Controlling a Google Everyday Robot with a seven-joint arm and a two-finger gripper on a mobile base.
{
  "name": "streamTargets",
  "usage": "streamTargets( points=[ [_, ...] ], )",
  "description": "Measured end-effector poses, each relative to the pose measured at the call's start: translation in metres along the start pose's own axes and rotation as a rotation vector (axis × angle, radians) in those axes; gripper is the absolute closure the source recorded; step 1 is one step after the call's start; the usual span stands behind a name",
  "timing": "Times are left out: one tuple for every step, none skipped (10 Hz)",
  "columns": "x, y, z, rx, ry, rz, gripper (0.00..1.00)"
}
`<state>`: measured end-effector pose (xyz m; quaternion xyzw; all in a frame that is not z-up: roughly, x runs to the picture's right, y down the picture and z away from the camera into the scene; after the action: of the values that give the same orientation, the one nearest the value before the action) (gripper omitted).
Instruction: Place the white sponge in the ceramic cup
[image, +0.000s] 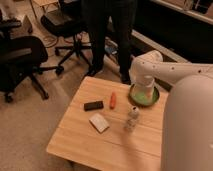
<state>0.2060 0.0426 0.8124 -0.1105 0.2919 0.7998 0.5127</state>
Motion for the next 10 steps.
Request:
streamTargets(
  points=[
    [0.003, 0.015, -0.004, -0.009, -0.008, -0.04, 0.35],
    [0.005, 0.027, -0.007, -0.014, -0.013, -0.069, 0.35],
    [0.011, 0.041, -0.011, -0.02, -0.02, -0.106, 0.35],
    [0.018, 0.05, -0.013, -0.022, -0.02, -0.129, 0.35],
    [0.022, 0.055, -0.015, -0.024, -0.02, -0.14, 0.35],
    [0.021, 0.054, -0.015, -0.023, -0.02, -0.137, 0.35],
    [0.021, 0.051, -0.015, -0.022, -0.02, -0.133, 0.35],
    [0.021, 0.052, -0.015, -0.022, -0.02, -0.134, 0.35],
    [0.021, 0.053, -0.013, -0.023, -0.017, -0.134, 0.35],
    [0.022, 0.054, -0.012, -0.03, -0.011, -0.148, 0.35]
  ],
)
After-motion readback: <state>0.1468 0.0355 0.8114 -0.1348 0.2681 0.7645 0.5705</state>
